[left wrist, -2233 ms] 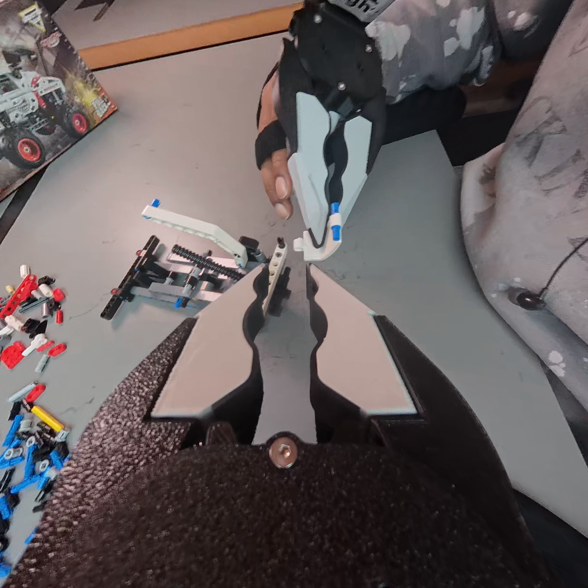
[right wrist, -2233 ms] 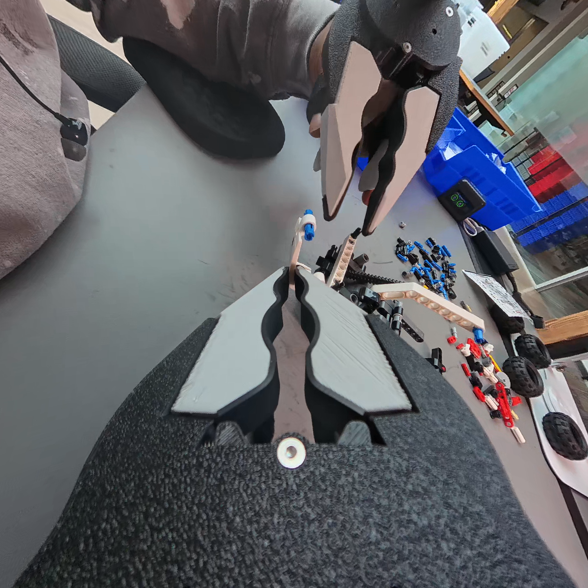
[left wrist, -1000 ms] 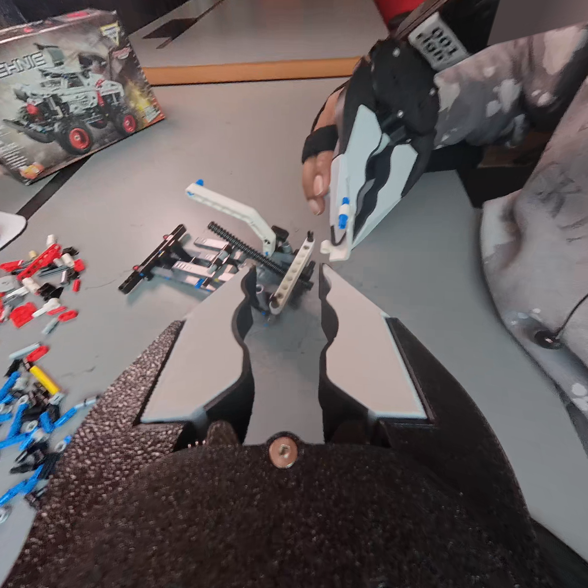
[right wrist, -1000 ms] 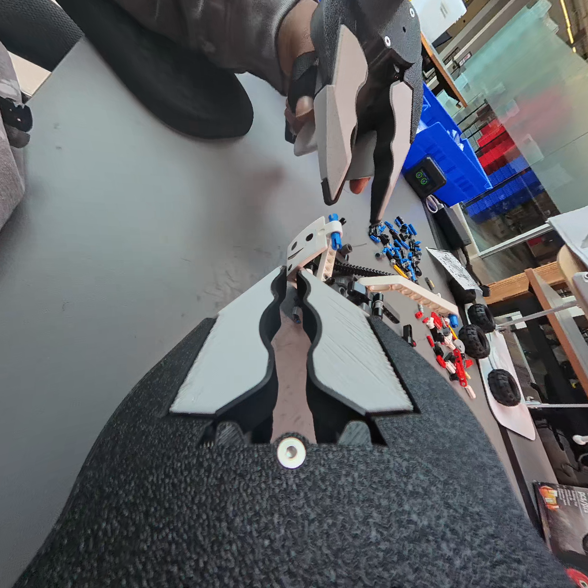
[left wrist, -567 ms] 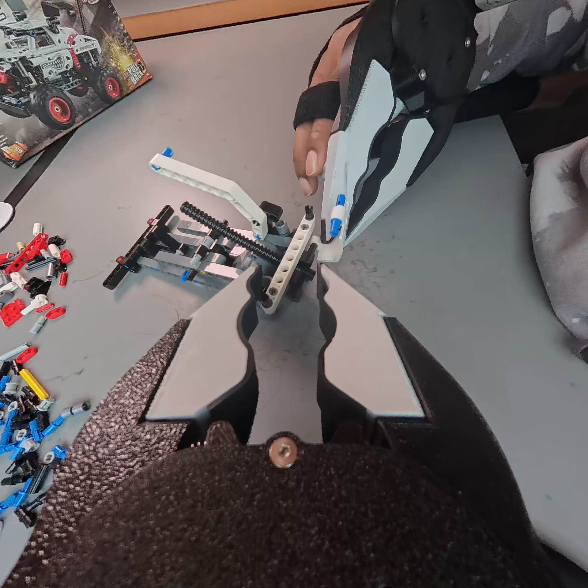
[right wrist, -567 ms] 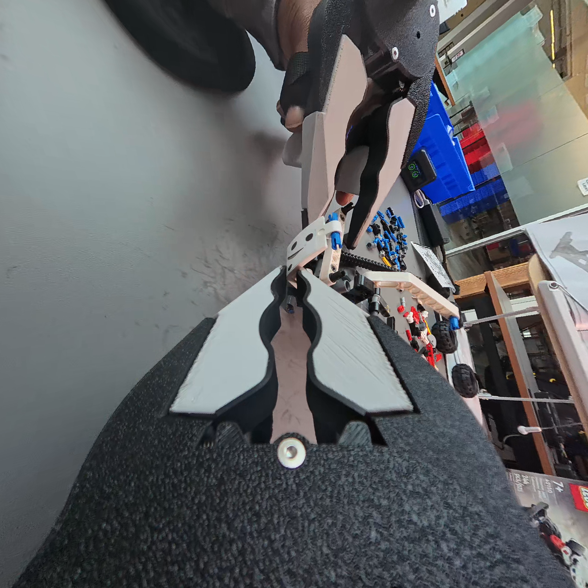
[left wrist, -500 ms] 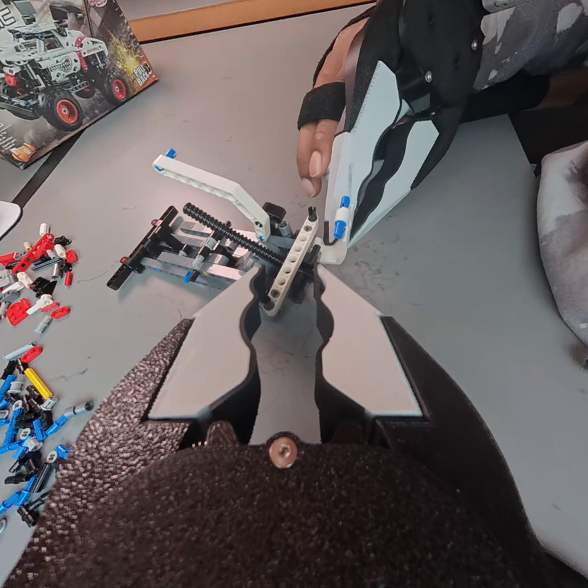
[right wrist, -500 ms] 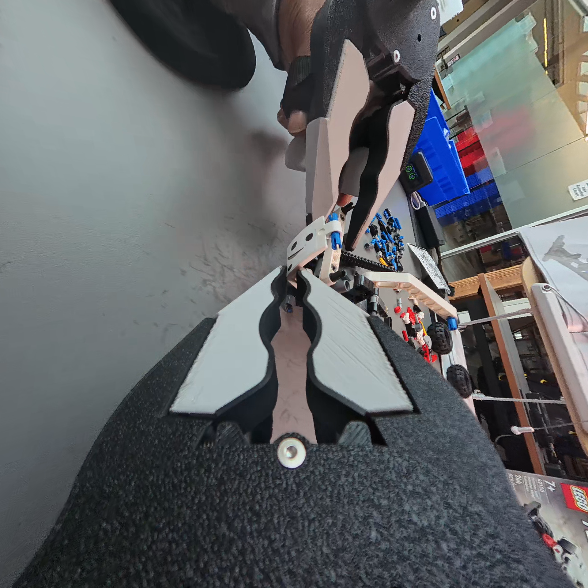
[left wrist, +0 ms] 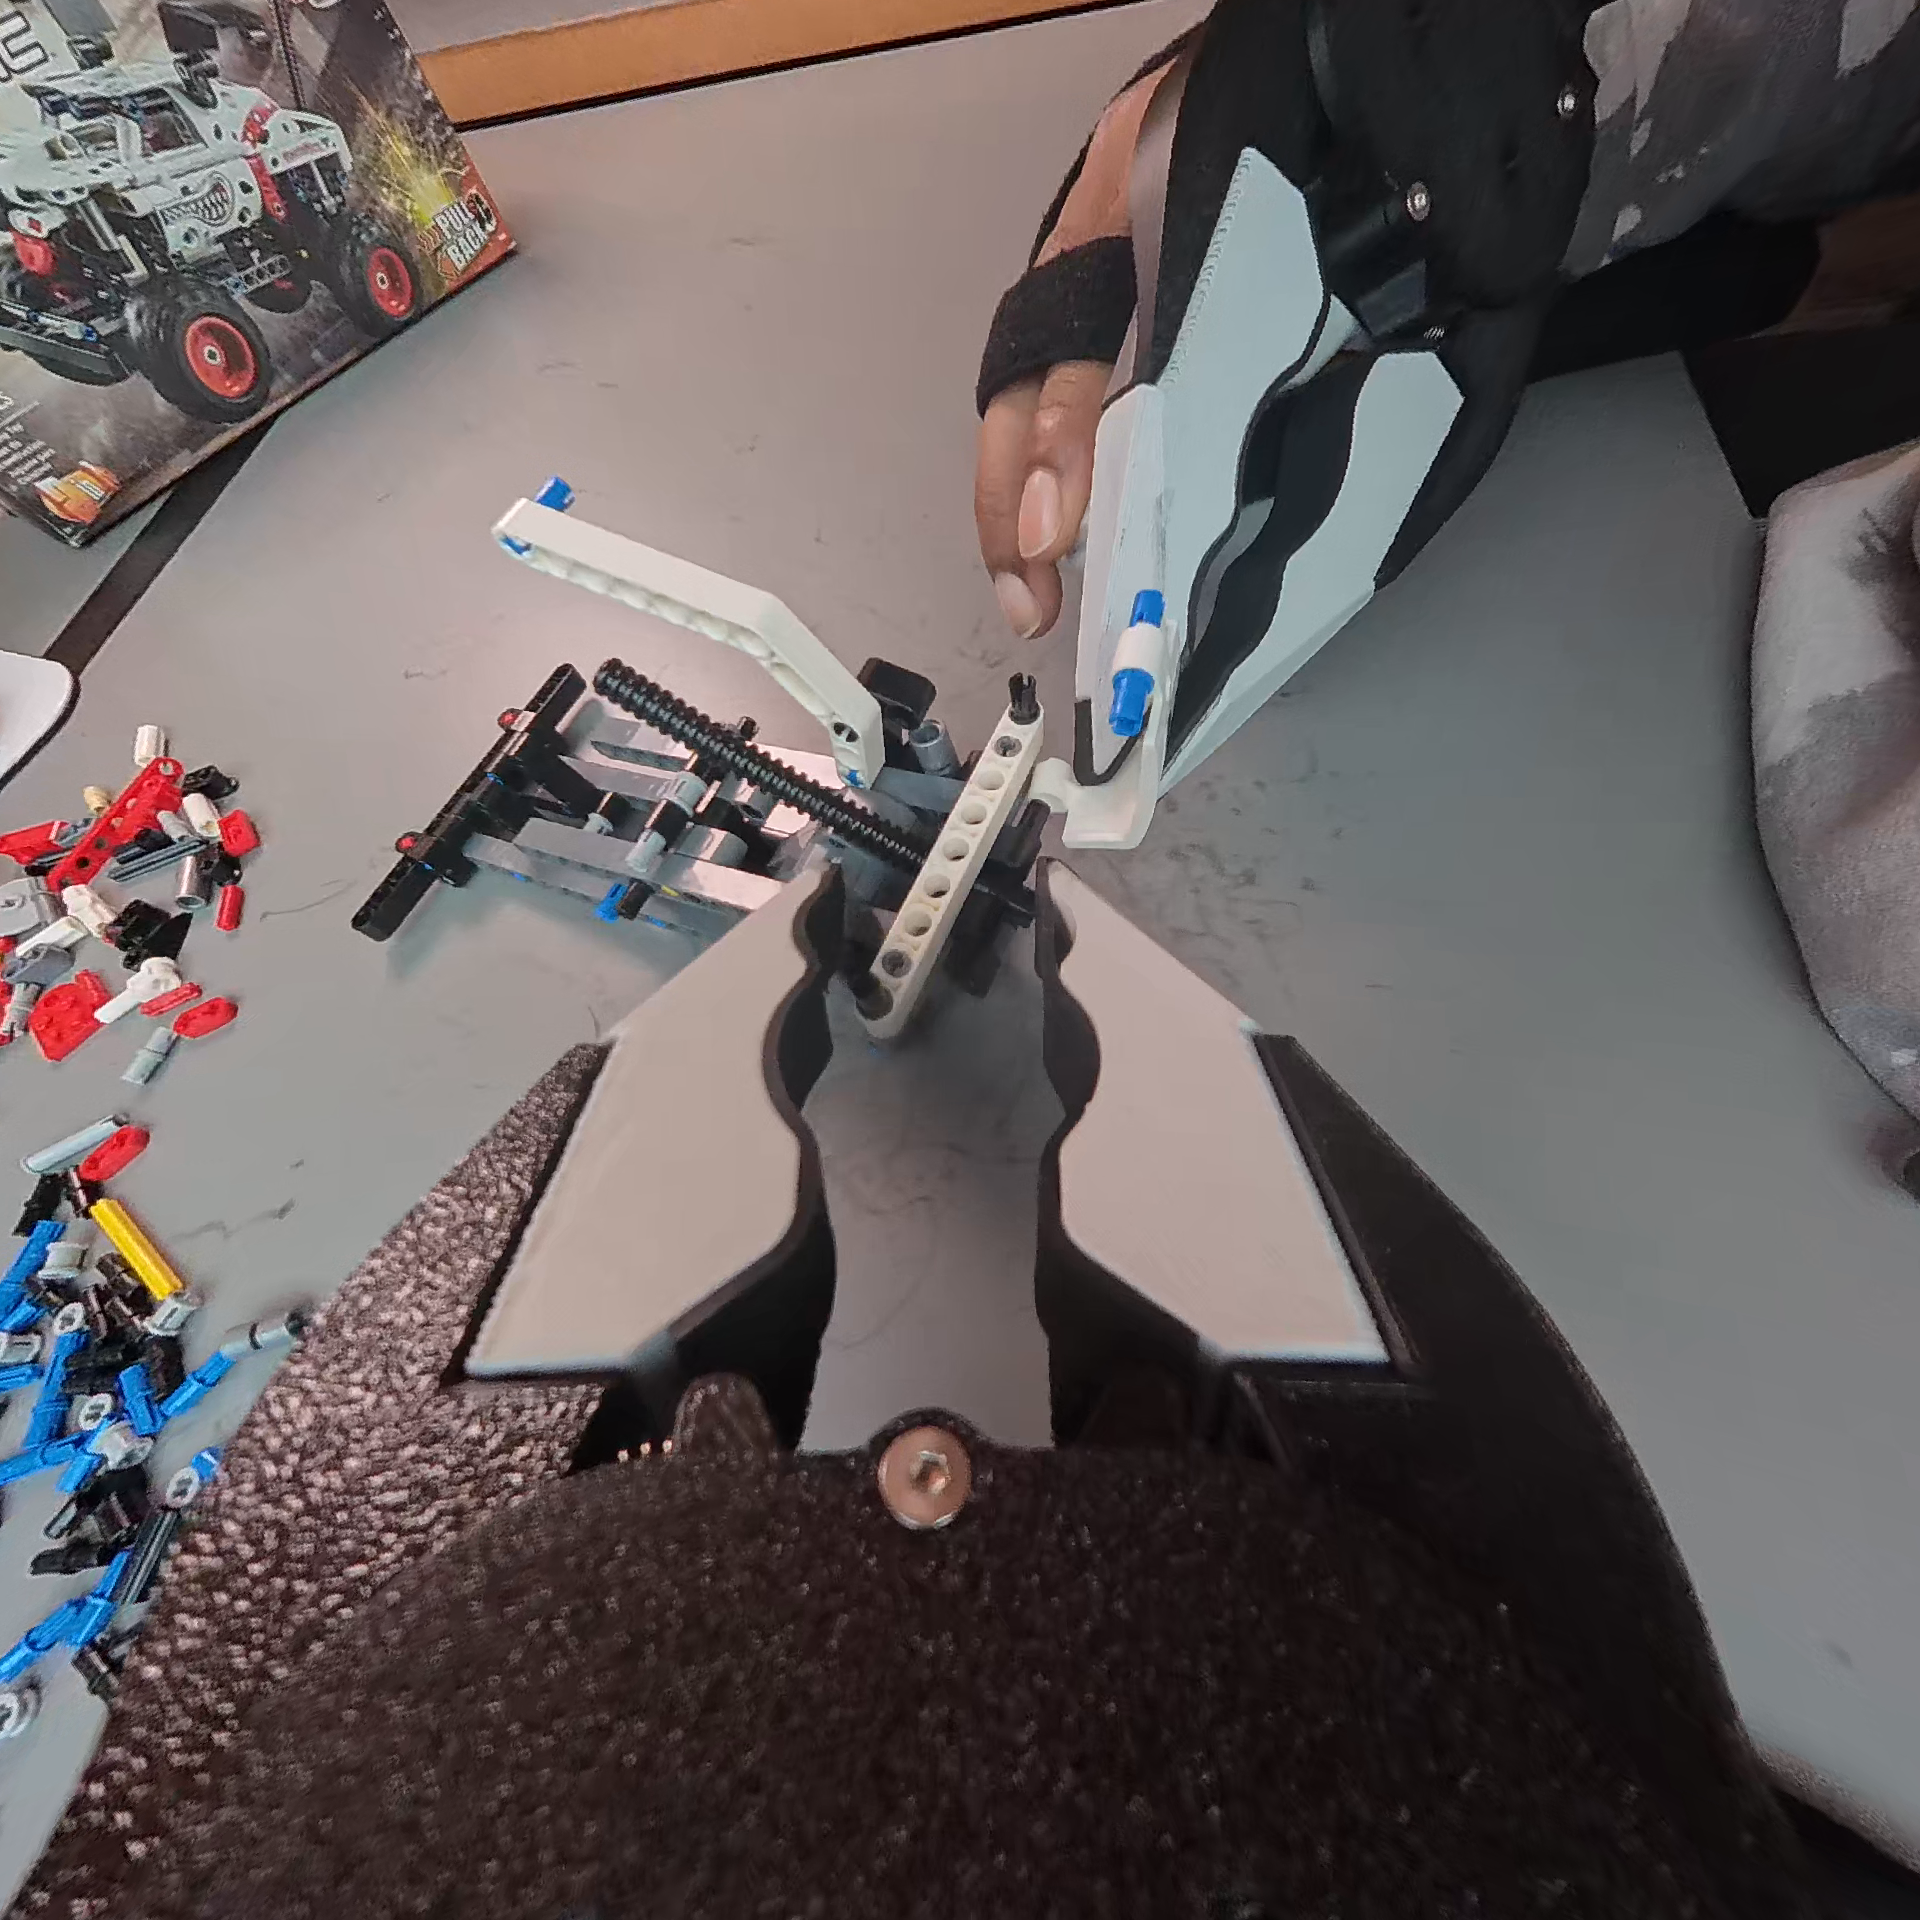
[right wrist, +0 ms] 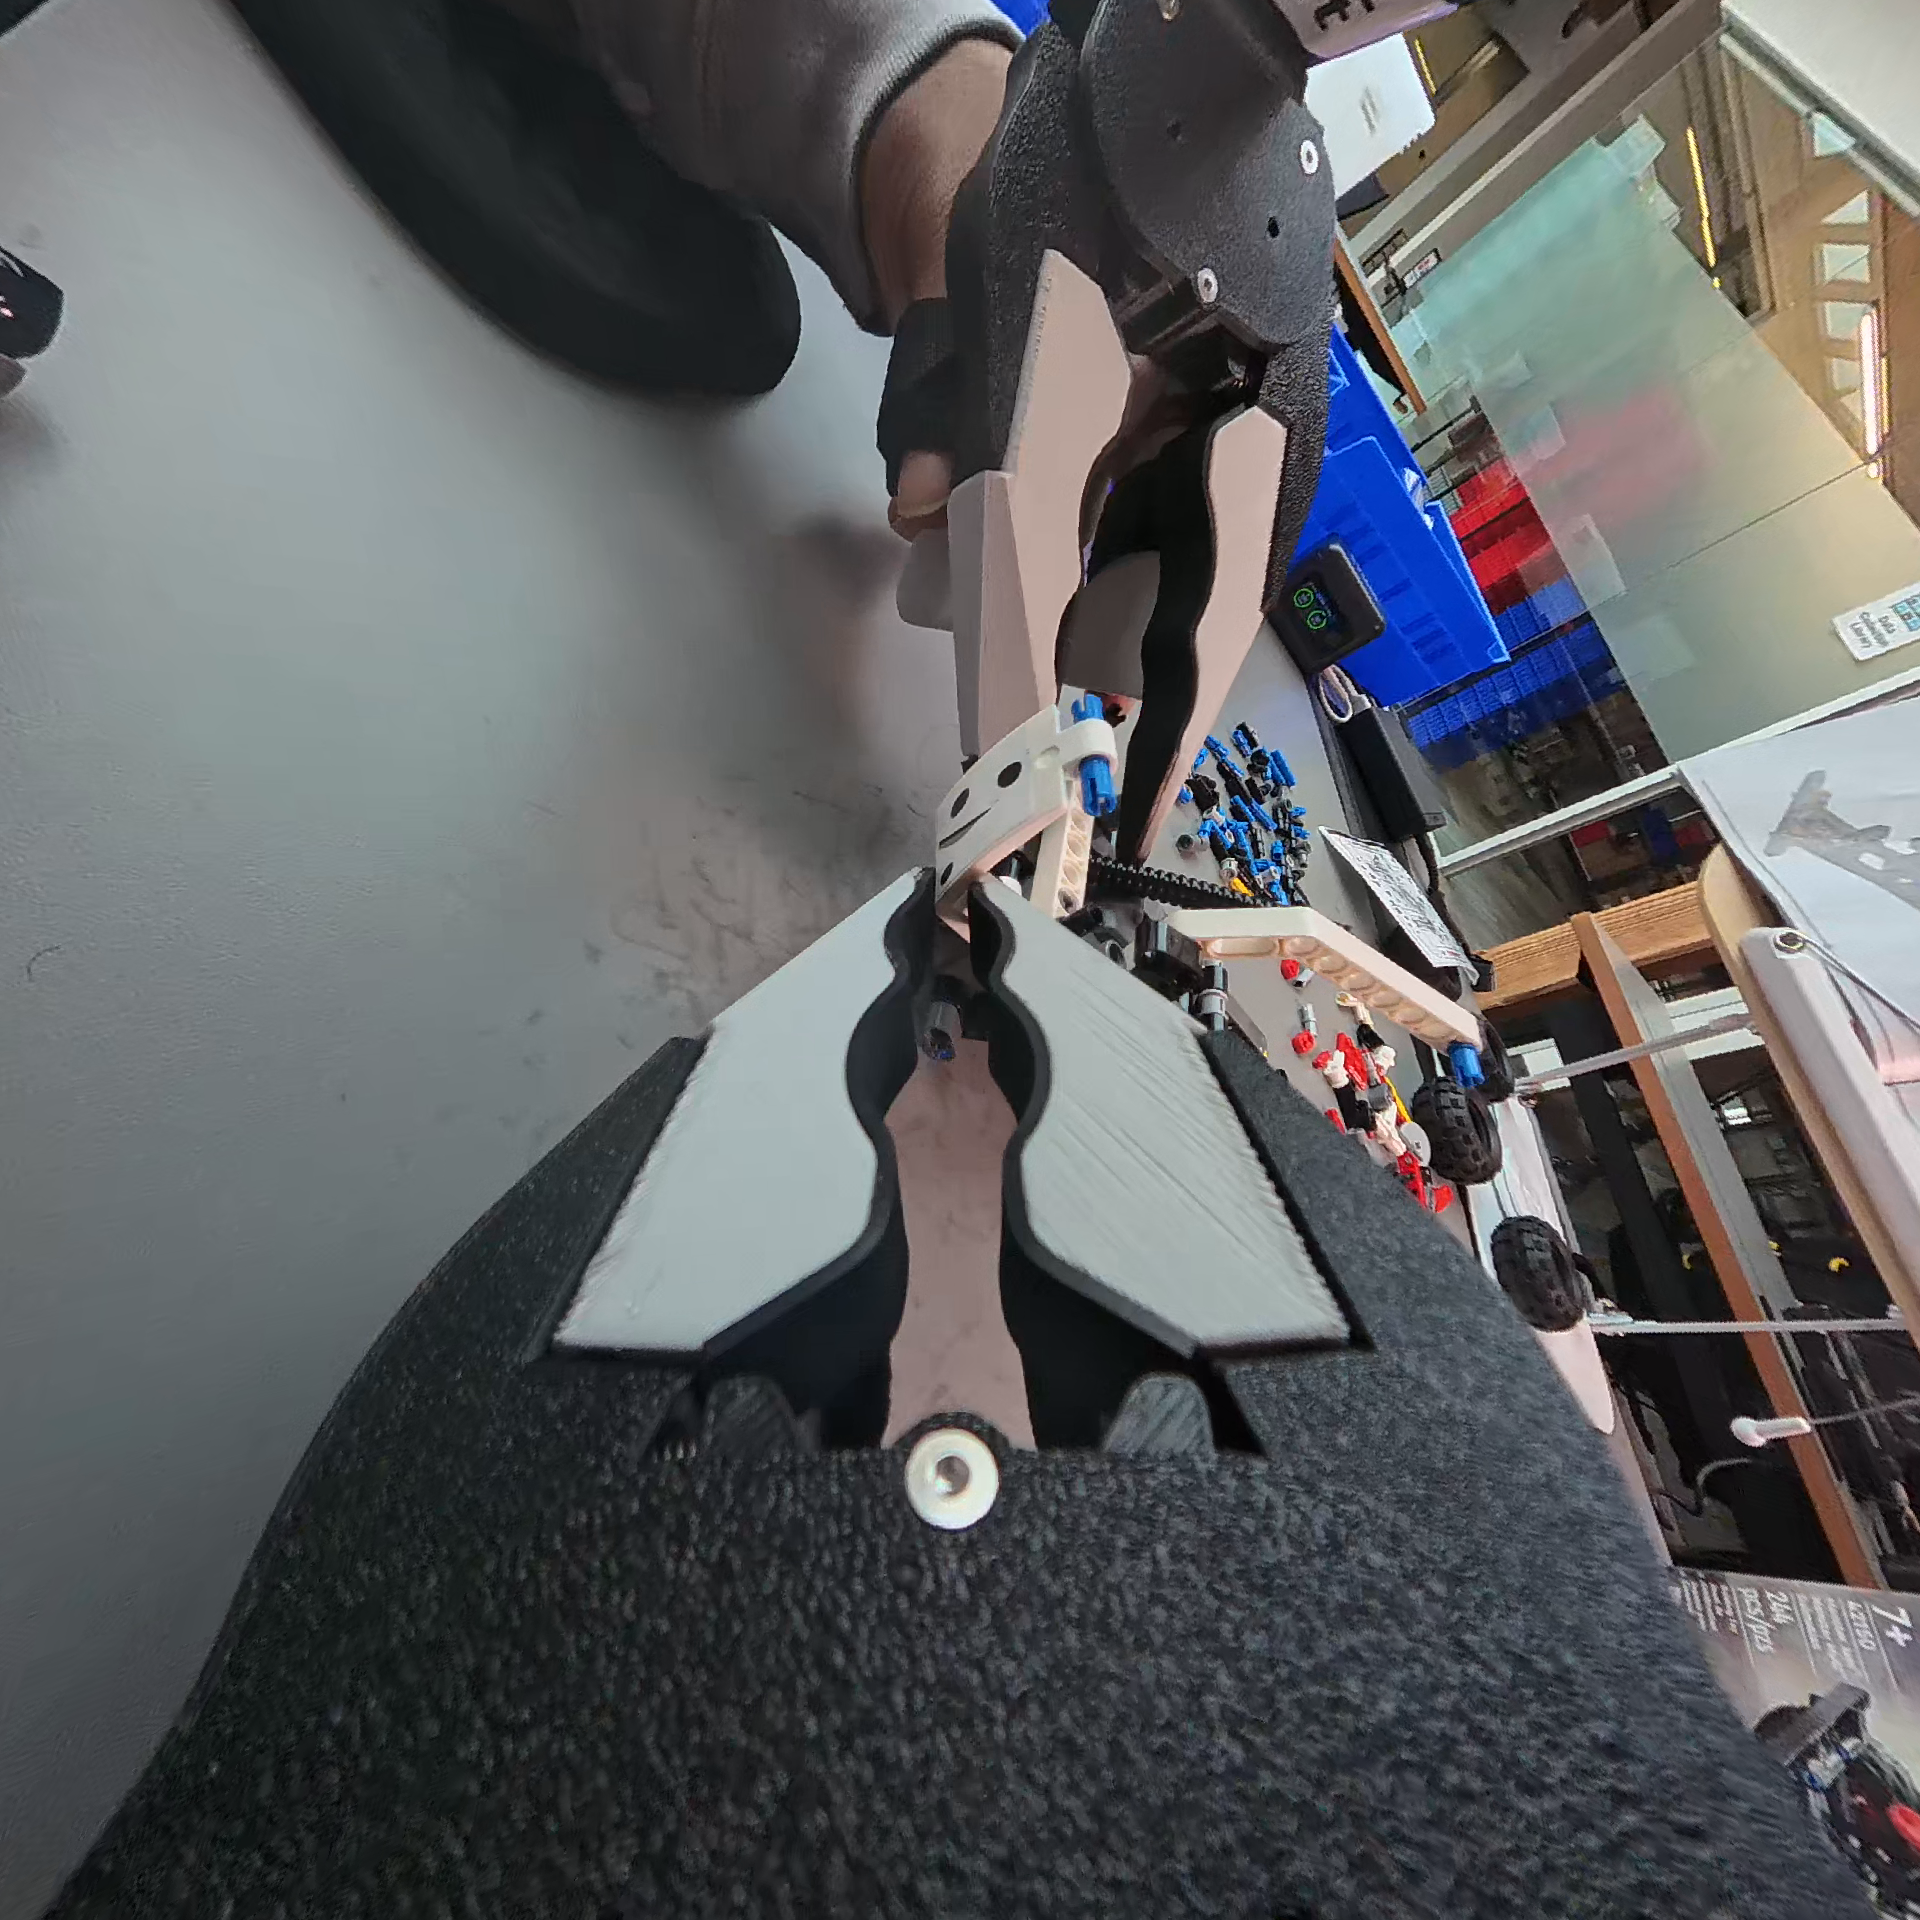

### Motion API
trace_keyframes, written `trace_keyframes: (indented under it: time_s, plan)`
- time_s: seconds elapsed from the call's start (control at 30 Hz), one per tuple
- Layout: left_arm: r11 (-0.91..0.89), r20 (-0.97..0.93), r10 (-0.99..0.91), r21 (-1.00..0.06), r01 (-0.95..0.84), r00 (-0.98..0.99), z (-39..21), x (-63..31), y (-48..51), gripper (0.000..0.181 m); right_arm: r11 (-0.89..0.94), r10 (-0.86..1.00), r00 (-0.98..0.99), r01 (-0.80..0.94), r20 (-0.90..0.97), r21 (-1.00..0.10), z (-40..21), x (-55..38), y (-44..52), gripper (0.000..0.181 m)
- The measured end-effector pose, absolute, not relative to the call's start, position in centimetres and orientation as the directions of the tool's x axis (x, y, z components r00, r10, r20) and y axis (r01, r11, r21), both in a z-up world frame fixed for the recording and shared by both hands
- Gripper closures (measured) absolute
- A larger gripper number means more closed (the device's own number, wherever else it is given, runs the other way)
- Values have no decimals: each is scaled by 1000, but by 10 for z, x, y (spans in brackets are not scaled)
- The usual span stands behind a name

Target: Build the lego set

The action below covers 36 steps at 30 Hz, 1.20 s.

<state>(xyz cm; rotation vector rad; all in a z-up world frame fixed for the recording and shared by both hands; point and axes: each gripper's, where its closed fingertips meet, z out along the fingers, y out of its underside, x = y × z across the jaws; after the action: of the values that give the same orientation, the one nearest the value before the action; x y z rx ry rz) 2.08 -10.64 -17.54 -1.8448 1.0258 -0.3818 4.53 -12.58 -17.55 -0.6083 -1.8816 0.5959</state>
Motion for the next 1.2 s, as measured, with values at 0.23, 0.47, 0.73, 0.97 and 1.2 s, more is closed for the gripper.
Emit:
trace_keyframes:
  time_s: [0.23, 0.47, 0.73, 0.97, 1.2]
  plan:
    - [-181, -189, -785, -841, -510, 590, -175, 18, -106, 141, 739, 661, -338, 136, 670, -660, -173, 44, -127, 176]
    - [-220, -153, -794, -830, -512, 588, -182, 3, -105, 123, 730, 671, -333, 138, 663, -669, -175, 42, -127, 176]
    - [-217, -156, -790, -833, -509, 593, -186, 11, -101, 130, 708, 692, -328, 136, 643, -693, -175, 42, -127, 176]
    - [-224, -158, -772, -839, -497, 615, -186, 15, -101, 130, 687, 700, -354, 96, 620, -720, -175, 46, -127, 176]
    - [-242, -153, -754, -839, -487, 638, -187, 20, -100, 131, 689, 676, -394, 39, 623, -724, -175, 47, -129, 177]
